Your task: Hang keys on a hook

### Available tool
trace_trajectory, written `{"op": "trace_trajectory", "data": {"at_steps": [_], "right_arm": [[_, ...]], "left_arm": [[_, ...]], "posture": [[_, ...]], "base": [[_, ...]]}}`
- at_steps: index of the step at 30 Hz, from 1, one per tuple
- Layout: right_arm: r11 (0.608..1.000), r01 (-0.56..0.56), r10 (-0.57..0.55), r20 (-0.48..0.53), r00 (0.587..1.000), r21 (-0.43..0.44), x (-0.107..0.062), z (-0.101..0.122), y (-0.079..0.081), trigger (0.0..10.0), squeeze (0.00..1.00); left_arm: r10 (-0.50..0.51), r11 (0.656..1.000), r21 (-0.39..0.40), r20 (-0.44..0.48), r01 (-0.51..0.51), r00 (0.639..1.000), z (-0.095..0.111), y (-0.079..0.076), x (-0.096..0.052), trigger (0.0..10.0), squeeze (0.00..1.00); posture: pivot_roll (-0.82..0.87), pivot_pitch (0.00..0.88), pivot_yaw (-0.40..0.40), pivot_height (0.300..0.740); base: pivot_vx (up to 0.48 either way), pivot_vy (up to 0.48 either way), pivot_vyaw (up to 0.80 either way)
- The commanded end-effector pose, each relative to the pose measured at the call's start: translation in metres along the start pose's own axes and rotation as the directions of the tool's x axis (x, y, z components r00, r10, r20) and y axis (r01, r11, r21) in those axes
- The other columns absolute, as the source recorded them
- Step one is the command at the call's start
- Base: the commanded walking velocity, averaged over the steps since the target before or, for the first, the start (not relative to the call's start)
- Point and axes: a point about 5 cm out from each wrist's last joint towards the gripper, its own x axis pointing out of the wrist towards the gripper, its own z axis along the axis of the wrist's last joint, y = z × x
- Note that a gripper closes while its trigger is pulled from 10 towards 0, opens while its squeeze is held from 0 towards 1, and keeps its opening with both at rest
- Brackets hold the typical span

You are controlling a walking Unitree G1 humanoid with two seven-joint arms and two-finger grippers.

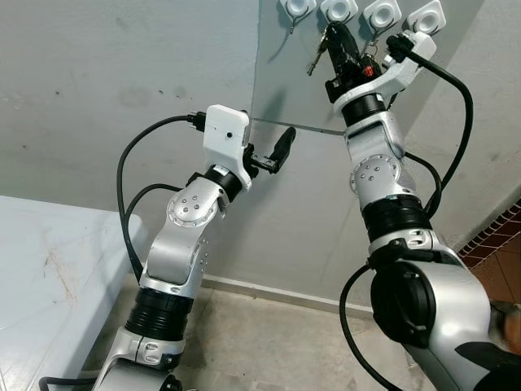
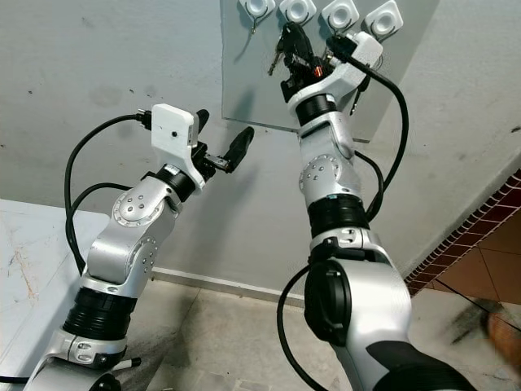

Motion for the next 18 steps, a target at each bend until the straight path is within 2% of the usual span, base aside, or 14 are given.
{"op": "trace_trajectory", "data": {"at_steps": [1,7,9,18], "right_arm": [[1.0,-0.004,0.004,0.025,1.0,0.016,0.007,0.008,0.003,10.0,0.0],[0.998,0.042,-0.044,0.021,0.999,0.056,0.009,0.006,0.0,10.0,0.0],[0.992,0.088,-0.089,0.005,0.996,0.085,0.009,0.003,-0.004,10.0,0.0],[0.98,0.167,-0.167,-0.008,0.986,0.112,0.003,-0.004,-0.012,10.0,0.0]], "left_arm": [[-0.012,1.0,0.0,0.013,0.012,1.0,0.004,-0.002,0.0,10.0,0.0],[-0.011,1.0,-0.006,0.014,0.011,1.0,0.004,-0.002,0.0,10.0,0.0],[-0.01,1.0,-0.008,0.013,0.01,1.0,0.004,-0.002,0.0,10.0,0.0],[-0.002,1.0,-0.013,0.011,0.002,1.0,0.004,-0.001,-0.002,10.0,0.0]], "posture": [[0.02,0.062,-0.04,0.732],[0.02,0.065,-0.04,0.732],[0.03,0.066,-0.042,0.732],[0.03,0.074,-0.042,0.732]], "base": [[0.0,0.0,0.0],[0.0,0.0,0.0],[0.0,0.0,0.0],[0.0,0.0,0.0]]}}
